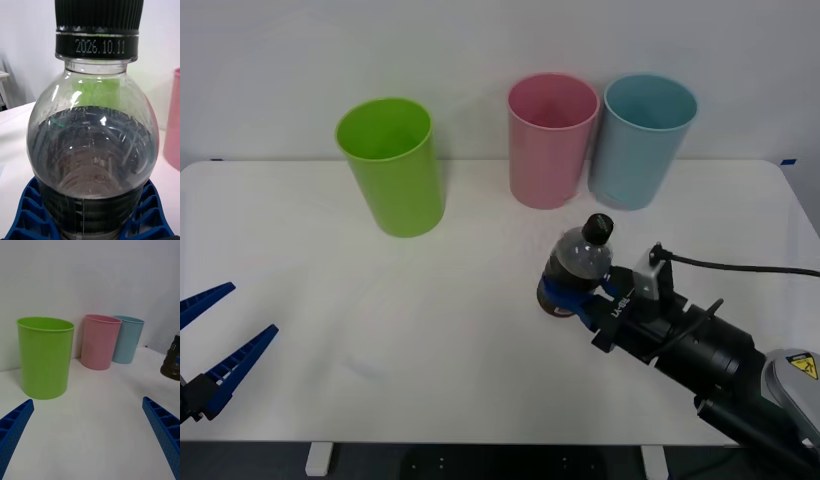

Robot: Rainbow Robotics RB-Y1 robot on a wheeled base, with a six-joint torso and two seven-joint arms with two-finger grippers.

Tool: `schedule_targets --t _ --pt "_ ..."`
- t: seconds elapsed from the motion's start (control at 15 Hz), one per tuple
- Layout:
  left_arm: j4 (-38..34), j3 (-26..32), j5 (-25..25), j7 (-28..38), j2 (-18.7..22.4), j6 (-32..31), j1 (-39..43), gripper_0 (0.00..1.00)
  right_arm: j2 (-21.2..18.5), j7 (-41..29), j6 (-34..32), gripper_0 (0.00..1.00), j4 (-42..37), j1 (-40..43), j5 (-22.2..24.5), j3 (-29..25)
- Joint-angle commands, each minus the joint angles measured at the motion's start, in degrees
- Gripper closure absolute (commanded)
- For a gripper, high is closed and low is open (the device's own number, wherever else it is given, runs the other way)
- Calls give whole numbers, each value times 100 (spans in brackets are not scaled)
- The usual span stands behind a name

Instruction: Grasp the object on the table and drop it into the matching bin: aluminum can to the light blue bin, PET bottle to the pink bin.

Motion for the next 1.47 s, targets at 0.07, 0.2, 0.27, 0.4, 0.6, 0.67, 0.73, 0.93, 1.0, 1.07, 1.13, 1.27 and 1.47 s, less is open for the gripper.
schedule_targets --t 0.07,0.2,0.27,0.4,0.6,0.67,0.73,0.93,1.0,1.07,1.13,1.27,1.47 --pt "0 0 0 0 0 0 0 0 -10 -566 108 100 -330 29 107 -233" --pt "0 0 0 0 0 0 0 0 -106 -1006 407 100 -612 -7 230 -294" --pt "0 0 0 0 0 0 0 0 -177 -1269 609 100 -743 -51 300 -294" --pt "0 0 0 0 0 0 0 0 -282 -1674 750 100 -840 -244 318 -312" --pt "0 0 0 0 0 0 0 0 -423 -2096 864 100 -849 -587 326 -374" --pt "0 0 0 0 0 0 0 0 -484 -2227 908 100 -849 -701 318 -374" --pt "0 0 0 0 0 0 0 0 -555 -2386 952 100 -849 -833 318 -374" --pt "0 0 0 0 0 0 0 0 -810 -2808 1013 100 -796 -1193 318 -374" --pt "0 0 0 0 0 0 0 0 -915 -2860 1013 100 -699 -1378 318 -374" --pt "0 0 0 0 0 0 0 0 -968 -2860 1005 100 -568 -1536 318 -374" --pt "0 0 0 0 0 0 0 0 -1012 -2860 1005 100 -427 -1694 318 -374" --pt "0 0 0 0 0 0 0 0 -1012 -2851 996 100 -49 -2054 326 -365" --pt "0 0 0 0 0 0 0 0 -1012 -2825 987 100 540 -2599 326 -277"
